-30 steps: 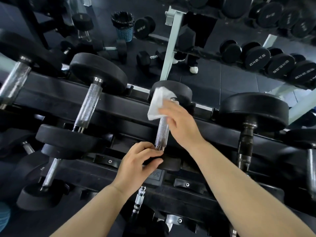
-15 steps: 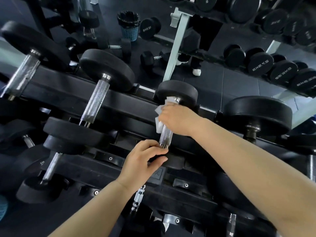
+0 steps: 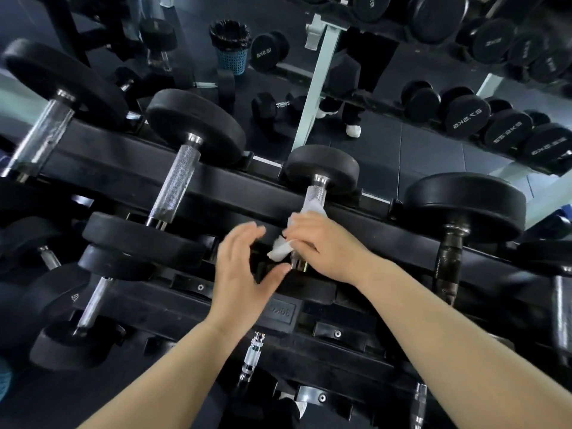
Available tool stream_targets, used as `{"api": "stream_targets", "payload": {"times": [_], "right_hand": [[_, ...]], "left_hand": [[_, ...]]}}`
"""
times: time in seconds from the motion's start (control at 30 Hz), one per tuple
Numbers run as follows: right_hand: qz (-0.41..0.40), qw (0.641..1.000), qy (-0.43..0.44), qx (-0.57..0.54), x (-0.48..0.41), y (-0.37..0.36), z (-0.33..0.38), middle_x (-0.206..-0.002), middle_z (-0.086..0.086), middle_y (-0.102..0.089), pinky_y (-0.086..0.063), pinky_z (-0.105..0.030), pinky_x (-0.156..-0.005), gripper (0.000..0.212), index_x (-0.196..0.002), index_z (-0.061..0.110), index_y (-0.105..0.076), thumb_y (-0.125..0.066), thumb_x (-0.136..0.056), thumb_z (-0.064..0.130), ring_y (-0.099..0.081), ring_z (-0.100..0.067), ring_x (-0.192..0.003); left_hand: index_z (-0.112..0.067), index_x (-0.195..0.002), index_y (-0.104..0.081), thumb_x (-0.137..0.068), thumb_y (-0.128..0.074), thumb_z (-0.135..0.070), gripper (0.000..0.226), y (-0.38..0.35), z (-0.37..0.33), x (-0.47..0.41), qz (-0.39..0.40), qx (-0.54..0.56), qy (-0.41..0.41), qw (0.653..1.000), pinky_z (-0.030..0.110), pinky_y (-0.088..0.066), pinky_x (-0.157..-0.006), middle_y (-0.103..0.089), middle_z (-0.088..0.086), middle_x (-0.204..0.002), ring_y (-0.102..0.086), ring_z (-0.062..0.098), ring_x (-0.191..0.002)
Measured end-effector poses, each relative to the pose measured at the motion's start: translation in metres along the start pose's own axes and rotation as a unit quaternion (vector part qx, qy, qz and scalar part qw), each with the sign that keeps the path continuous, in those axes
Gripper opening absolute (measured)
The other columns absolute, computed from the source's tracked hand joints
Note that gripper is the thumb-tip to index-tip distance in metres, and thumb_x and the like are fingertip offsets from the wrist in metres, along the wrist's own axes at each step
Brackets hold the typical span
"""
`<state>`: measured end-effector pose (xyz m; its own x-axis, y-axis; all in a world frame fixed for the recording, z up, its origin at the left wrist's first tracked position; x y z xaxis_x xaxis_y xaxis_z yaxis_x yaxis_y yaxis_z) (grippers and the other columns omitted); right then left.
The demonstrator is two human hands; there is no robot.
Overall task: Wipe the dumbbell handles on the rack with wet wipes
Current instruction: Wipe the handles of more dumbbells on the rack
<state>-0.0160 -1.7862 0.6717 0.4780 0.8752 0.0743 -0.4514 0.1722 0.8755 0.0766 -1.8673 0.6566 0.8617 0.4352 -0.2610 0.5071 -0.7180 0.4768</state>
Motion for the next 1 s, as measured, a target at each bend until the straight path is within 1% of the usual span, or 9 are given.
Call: {"api": "stream_targets", "payload": {"times": [0.07, 0.17, 0.27, 0.43, 0.53, 0.6, 0.8, 0.93, 1.0], "right_hand": [[-0.086, 0.995, -0.017, -0.043, 0.010, 0.006, -0.001, -0.112, -0.019, -0.061, -0.021, -0.021, -0.101, 0.033, -0.090, -0.002, -0.069, -0.046, -0.086, 0.021, -0.047, -0.025, -0.115], [-0.120, 0.985, -0.057, -0.112, 0.017, 0.008, 0.008, -0.134, -0.010, -0.044, -0.014, -0.016, -0.101, 0.026, -0.110, 0.008, -0.065, -0.049, -0.090, 0.013, -0.024, -0.010, -0.125], [-0.144, 0.970, -0.095, -0.169, 0.026, 0.010, 0.006, -0.144, 0.001, -0.029, -0.014, -0.018, -0.107, 0.038, -0.129, 0.014, -0.049, -0.050, -0.091, 0.009, -0.014, -0.002, -0.129], [-0.123, 0.960, -0.161, -0.191, 0.062, -0.008, 0.001, -0.135, 0.030, -0.014, -0.005, 0.005, -0.096, 0.063, -0.139, 0.032, -0.022, -0.058, -0.087, 0.029, -0.007, 0.013, -0.128], [-0.101, 0.951, -0.190, -0.223, 0.079, -0.024, 0.000, -0.133, 0.030, -0.014, -0.008, -0.003, -0.100, 0.069, -0.129, 0.045, -0.016, -0.063, -0.083, 0.025, -0.009, 0.011, -0.129], [-0.117, 0.949, -0.193, -0.220, 0.084, -0.028, 0.000, -0.131, 0.028, -0.025, -0.015, -0.005, -0.102, 0.060, -0.128, 0.041, -0.028, -0.064, -0.083, 0.024, -0.020, 0.009, -0.127], [-0.221, 0.947, -0.148, -0.182, 0.087, -0.032, 0.007, -0.116, 0.017, -0.048, -0.019, -0.001, -0.102, 0.045, -0.122, 0.027, -0.053, -0.060, -0.078, 0.031, -0.032, 0.020, -0.113], [-0.239, 0.940, -0.156, -0.188, 0.090, -0.037, 0.002, -0.116, 0.030, -0.042, -0.018, -0.002, -0.103, 0.048, -0.122, 0.026, -0.052, -0.057, -0.076, 0.037, -0.029, 0.028, -0.113], [-0.227, 0.939, -0.160, -0.201, 0.089, -0.038, 0.003, -0.114, 0.033, -0.040, -0.017, 0.001, -0.101, 0.048, -0.122, 0.027, -0.052, -0.064, -0.076, 0.029, -0.027, 0.031, -0.112]], "left_hand": [[-0.011, -0.127, -0.046, -0.071, -0.076, -0.014, 0.063, -0.001, -0.001, -0.011, 0.049, -0.017, 0.064, 0.997, 0.016, -0.027, -0.095, -0.040, -0.016, -0.115, -0.039, 0.003, -0.108], [-0.020, -0.129, -0.042, -0.081, -0.066, -0.008, 0.056, -0.011, 0.000, -0.024, 0.113, 0.057, 0.168, 0.978, 0.004, -0.040, -0.065, -0.052, -0.018, -0.087, -0.052, -0.001, -0.077], [-0.020, -0.119, -0.053, -0.082, -0.058, 0.001, 0.043, -0.006, 0.006, -0.039, 0.094, 0.073, 0.195, 0.974, 0.003, -0.041, -0.058, -0.055, -0.012, -0.079, -0.052, 0.000, -0.070], [-0.016, -0.083, -0.059, -0.086, -0.051, -0.007, 0.013, 0.024, 0.022, -0.060, -0.006, 0.048, 0.253, 0.966, 0.009, -0.036, -0.044, -0.055, -0.006, -0.063, -0.048, 0.005, -0.057], [-0.014, -0.088, -0.057, -0.084, -0.046, -0.003, 0.016, 0.013, 0.034, -0.069, 0.039, 0.021, 0.305, 0.951, 0.019, -0.036, -0.049, -0.054, -0.004, -0.061, -0.049, 0.008, -0.057], [-0.011, -0.091, -0.058, -0.086, -0.043, -0.003, 0.018, -0.009, 0.044, -0.070, 0.107, 0.009, 0.348, 0.931, 0.024, -0.039, -0.051, -0.054, 0.001, -0.061, -0.054, 0.018, -0.061], [-0.015, -0.068, -0.048, -0.093, -0.047, -0.012, 0.025, -0.051, 0.034, -0.087, 0.139, 0.175, 0.407, 0.886, 0.025, -0.042, -0.064, -0.057, 0.000, -0.055, -0.049, 0.015, -0.061], [-0.014, -0.103, -0.059, -0.093, -0.041, -0.009, 0.021, -0.066, 0.011, -0.091, 0.200, 0.265, 0.336, 0.881, 0.036, -0.049, -0.090, -0.065, 0.009, -0.097, -0.062, 0.022, -0.091], [-0.020, -0.110, -0.056, -0.093, -0.040, -0.007, 0.027, -0.060, 0.014, -0.083, 0.228, 0.216, 0.271, 0.910, 0.028, -0.048, -0.084, -0.063, 0.002, -0.103, -0.060, 0.016, -0.095]]}}
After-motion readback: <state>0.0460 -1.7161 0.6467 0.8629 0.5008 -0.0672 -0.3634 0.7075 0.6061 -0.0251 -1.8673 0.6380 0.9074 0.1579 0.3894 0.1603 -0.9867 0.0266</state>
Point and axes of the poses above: each hand's wrist, its own x-axis away from the middle knuckle, its own y-axis out of the back of the hand, z = x × y, the point moved 6 cm from there along -x, towards the middle knuckle
